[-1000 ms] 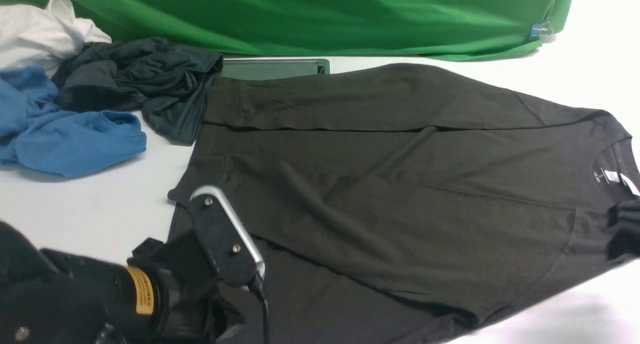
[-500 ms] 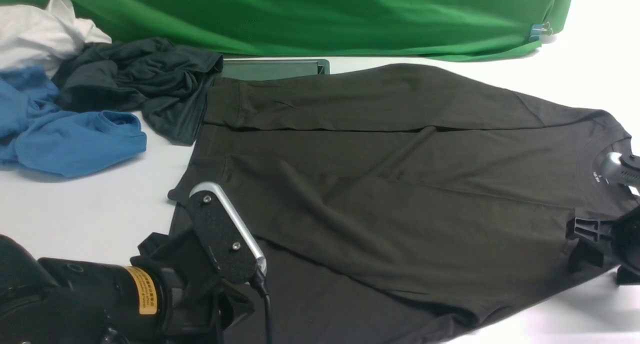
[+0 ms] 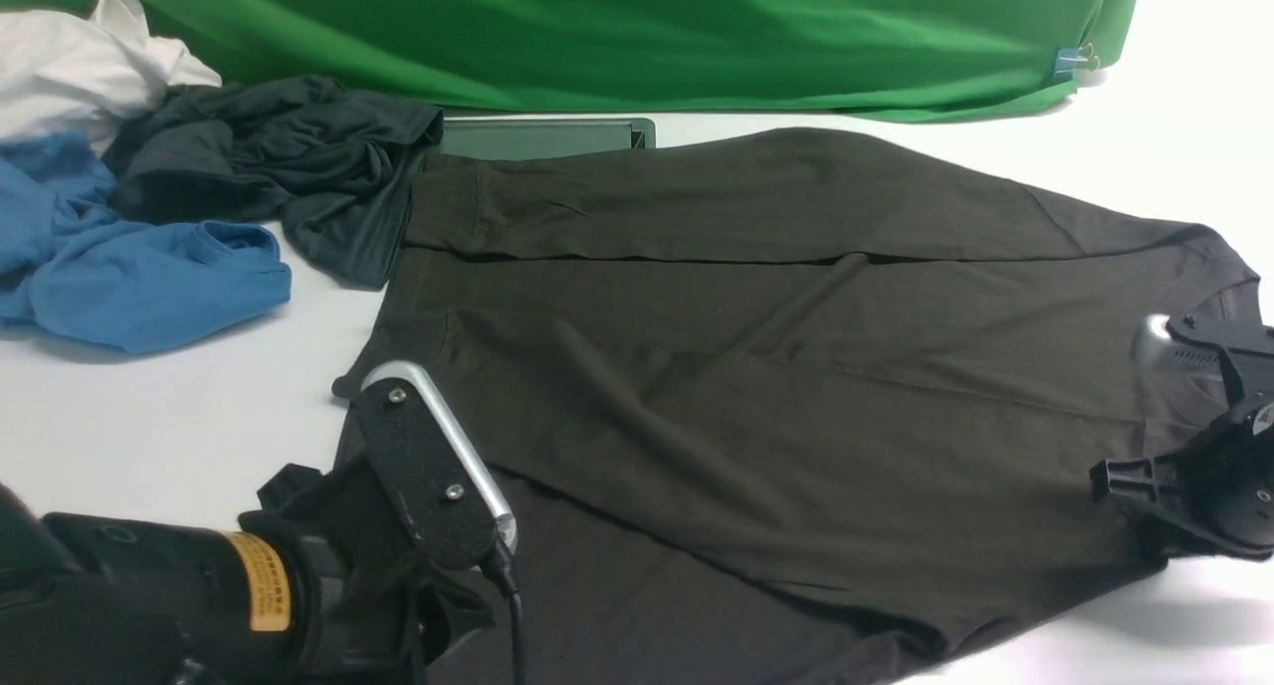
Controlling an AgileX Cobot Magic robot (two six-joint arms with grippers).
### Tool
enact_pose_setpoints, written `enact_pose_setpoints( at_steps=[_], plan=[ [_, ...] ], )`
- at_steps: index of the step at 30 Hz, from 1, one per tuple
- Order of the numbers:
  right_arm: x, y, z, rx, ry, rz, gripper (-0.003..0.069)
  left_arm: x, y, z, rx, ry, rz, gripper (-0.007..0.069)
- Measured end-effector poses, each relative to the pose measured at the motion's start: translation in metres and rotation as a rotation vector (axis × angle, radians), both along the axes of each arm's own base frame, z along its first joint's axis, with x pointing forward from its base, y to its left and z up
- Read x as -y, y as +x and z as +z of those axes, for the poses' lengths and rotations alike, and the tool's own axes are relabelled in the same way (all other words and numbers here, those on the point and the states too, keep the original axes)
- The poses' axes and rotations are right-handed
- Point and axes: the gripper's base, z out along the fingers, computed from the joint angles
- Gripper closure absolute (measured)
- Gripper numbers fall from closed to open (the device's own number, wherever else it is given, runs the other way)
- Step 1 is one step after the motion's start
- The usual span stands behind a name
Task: Fold a long-sleeved shirt on a white desktop.
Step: 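Grab the top left corner of the dark shirt with the left gripper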
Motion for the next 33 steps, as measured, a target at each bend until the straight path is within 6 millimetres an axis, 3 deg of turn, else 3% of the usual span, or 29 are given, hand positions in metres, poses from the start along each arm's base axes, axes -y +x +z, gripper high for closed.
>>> enact_pose_setpoints(
  at_steps=[9, 15, 17, 19, 22, 25, 30, 33],
  plan=[
    [0.004, -0.032, 0.006, -0.171, -0.050, -0.040, 0.0588, -0.005, -0.007, 0.012, -0.023, -0.021, 0.039, 0.0608],
    [0.005, -0.033, 0.009, -0.171, -0.060, -0.035, 0.0247, 0.004, 0.012, 0.043, 0.042, -0.019, 0.063, 0.0608],
    [0.005, -0.033, 0.014, -0.175, -0.063, -0.024, 0.0172, 0.007, 0.027, 0.051, 0.068, -0.002, 0.098, 0.0608],
    [0.006, -0.032, 0.026, -0.162, -0.069, -0.005, 0.0145, 0.007, 0.047, 0.059, 0.078, 0.004, 0.155, 0.0608],
    [0.006, -0.033, 0.043, -0.109, -0.071, 0.012, 0.0169, 0.003, 0.082, 0.067, 0.083, 0.010, 0.211, 0.0608],
    [0.005, -0.039, 0.074, 0.021, -0.077, 0.057, 0.0267, -0.011, 0.134, 0.063, 0.062, 0.023, 0.217, 0.0608],
    [-0.005, -0.059, 0.109, 0.192, -0.084, 0.155, 0.0435, -0.031, 0.206, 0.038, 0.003, 0.008, 0.174, 0.0606],
    [-0.013, -0.068, 0.123, 0.297, -0.080, 0.207, 0.0451, -0.037, 0.244, 0.009, -0.019, 0.090, 0.028, 0.0587]
  ],
)
